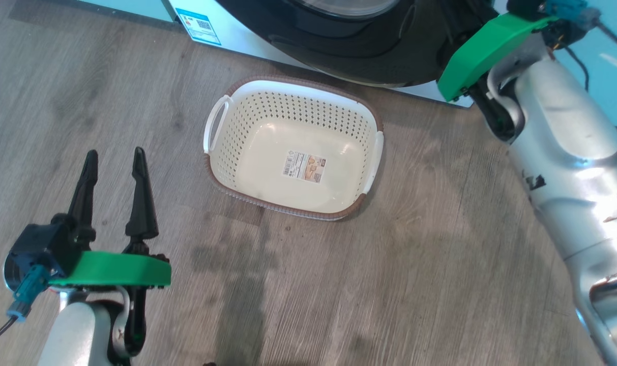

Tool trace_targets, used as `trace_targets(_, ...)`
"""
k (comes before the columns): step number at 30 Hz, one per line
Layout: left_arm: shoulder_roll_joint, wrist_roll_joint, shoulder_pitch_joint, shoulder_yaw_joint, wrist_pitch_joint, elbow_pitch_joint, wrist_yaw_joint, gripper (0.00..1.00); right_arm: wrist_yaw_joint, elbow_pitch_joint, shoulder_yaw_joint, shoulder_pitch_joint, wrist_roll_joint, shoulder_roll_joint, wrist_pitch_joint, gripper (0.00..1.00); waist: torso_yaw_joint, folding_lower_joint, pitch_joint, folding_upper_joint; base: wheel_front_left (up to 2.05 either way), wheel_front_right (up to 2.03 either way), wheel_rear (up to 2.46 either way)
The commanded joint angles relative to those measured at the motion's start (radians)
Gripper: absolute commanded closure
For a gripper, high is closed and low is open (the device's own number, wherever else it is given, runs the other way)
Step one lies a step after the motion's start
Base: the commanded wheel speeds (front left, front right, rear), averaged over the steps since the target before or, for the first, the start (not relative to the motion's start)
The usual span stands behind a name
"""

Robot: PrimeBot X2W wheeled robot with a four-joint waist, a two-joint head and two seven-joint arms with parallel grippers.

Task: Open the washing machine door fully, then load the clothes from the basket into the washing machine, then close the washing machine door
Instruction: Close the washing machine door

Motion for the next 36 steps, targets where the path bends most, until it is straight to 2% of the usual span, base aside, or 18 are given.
trace_targets(1, 0.016, -0.001, -0.041, 0.038, -0.01, -0.024, -0.005, 0.0, 0.0, -0.011, 0.008, -0.053, 0.013, 0.004, -0.018, 1.0, 0.003, -0.0001, 0.007, 0.0, 0.0, 0.0, 0.0)
trace_targets(23, -0.013, 0.009, -0.093, 0.032, -0.022, -0.016, -0.034, 0.0, 0.0, 0.224, -0.046, -0.305, 0.005, -0.066, -0.073, 1.0, 0.036, -0.0001, 0.086, 0.0, 0.0, 0.0, 0.0)
trace_targets(36, -0.035, 0.029, -0.101, 0.04, -0.023, -0.005, -0.054, 0.0, 0.0, 0.305, -0.063, -0.335, -0.018, -0.033, -0.088, 1.0, 0.024, -0.0001, 0.076, 0.0, 0.0, 0.0, 0.0)
